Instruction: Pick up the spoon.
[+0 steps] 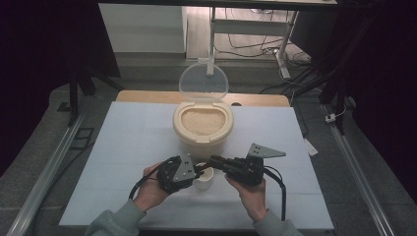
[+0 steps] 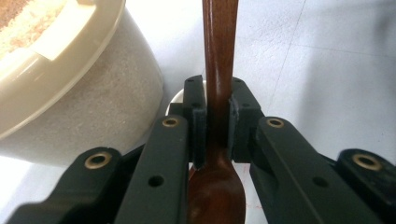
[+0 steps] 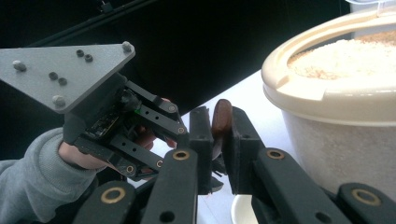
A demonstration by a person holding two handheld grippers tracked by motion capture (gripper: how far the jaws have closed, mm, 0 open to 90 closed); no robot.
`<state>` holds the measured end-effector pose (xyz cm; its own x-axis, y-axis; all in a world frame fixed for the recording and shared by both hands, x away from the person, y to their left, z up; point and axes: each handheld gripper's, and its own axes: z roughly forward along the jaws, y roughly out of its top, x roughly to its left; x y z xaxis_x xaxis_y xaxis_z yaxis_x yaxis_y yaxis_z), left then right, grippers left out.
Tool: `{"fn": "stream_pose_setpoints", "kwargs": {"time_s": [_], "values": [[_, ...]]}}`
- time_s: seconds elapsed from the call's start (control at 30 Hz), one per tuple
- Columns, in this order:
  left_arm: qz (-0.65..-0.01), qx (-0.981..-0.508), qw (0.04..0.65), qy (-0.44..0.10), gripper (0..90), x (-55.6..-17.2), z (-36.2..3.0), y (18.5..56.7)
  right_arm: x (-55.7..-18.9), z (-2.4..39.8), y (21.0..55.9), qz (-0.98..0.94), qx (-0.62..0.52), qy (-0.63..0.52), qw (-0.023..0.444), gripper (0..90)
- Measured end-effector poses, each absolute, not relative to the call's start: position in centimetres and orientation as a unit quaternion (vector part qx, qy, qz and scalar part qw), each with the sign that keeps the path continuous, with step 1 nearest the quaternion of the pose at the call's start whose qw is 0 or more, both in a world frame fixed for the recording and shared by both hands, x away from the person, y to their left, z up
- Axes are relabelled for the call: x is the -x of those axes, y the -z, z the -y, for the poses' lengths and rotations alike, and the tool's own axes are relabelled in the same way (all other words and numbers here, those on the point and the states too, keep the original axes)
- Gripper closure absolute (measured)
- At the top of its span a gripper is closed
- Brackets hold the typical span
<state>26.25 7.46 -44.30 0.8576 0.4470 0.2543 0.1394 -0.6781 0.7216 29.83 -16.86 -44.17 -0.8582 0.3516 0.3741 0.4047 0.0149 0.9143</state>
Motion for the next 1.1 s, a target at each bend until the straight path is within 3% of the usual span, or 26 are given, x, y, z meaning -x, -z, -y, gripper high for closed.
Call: {"fn": "stream_pose_setpoints", "kwargs": {"time_s": [0.23, 0.27, 0.37, 0.53, 0.73, 1.1], "values": [[-0.174, -0.884, 0.388, -0.196, 75.7, -26.3, -7.8, 44.2, -29.7, 16.9, 44.0, 0.706, 0.259, 0.659, 0.016, 83.0], [-0.179, -0.881, 0.395, -0.188, 66.0, -26.4, -7.9, 44.2, -29.7, 17.1, 43.9, 0.703, 0.259, 0.662, 0.01, 83.0], [-0.199, -0.872, 0.412, -0.175, 53.6, -26.6, -8.6, 44.3, -29.8, 17.5, 43.8, 0.698, 0.261, 0.667, 0.009, 83.1], [-0.234, -0.856, 0.43, -0.166, 40.6, -26.5, -10.2, 44.7, -30.0, 18.3, 43.5, 0.692, 0.265, 0.672, -0.003, 83.0], [-0.27, -0.84, 0.443, -0.16, 33.4, -25.9, -12.5, 45.2, -30.1, 19.1, 43.2, 0.686, 0.266, 0.677, -0.013, 83.1], [-0.335, -0.817, 0.436, -0.173, 30.3, -25.3, -17.3, 47.8, -30.3, 20.6, 42.6, 0.677, 0.267, 0.685, -0.028, 83.1]]}}
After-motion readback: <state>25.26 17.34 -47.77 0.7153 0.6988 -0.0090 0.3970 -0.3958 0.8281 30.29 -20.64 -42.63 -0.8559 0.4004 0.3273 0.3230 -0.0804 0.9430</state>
